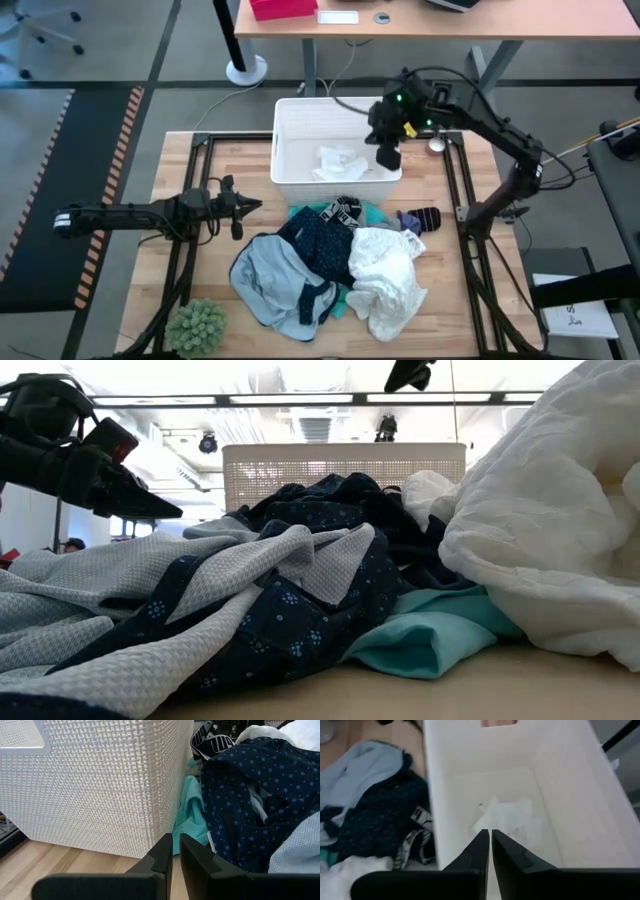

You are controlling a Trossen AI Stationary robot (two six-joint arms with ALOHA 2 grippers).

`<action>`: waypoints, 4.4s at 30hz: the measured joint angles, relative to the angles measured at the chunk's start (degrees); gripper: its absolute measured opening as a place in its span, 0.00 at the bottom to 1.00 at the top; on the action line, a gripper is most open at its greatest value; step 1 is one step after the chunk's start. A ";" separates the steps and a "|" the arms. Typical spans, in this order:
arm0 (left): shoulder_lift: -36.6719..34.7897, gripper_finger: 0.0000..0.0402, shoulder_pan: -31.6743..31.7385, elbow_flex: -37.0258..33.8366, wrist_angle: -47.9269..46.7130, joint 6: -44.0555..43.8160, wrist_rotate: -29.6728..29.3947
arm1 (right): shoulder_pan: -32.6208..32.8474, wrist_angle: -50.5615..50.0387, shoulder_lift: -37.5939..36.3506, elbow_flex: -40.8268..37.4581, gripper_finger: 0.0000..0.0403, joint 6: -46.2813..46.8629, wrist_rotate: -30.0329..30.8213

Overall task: Sort clothes
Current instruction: Put the white dress into the white bin

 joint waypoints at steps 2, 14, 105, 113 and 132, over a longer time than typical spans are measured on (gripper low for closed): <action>0.00 0.05 0.00 0.00 0.00 -0.01 0.00 | 2.57 2.12 -1.07 -2.44 0.02 0.73 1.74; 0.00 0.05 -0.01 0.00 0.00 -0.02 0.00 | 14.27 19.89 -9.81 -22.21 0.00 6.56 2.96; 0.00 0.05 -0.02 -0.01 0.46 -0.02 -0.01 | 64.38 24.55 -12.09 -43.41 0.76 55.99 17.45; 0.00 0.05 0.00 -0.02 0.46 -0.02 -0.02 | 63.36 19.33 -12.03 -43.41 0.77 55.19 19.12; 0.00 0.05 -0.01 0.00 0.44 0.00 0.00 | 60.47 22.59 1.76 -43.36 0.77 51.70 15.44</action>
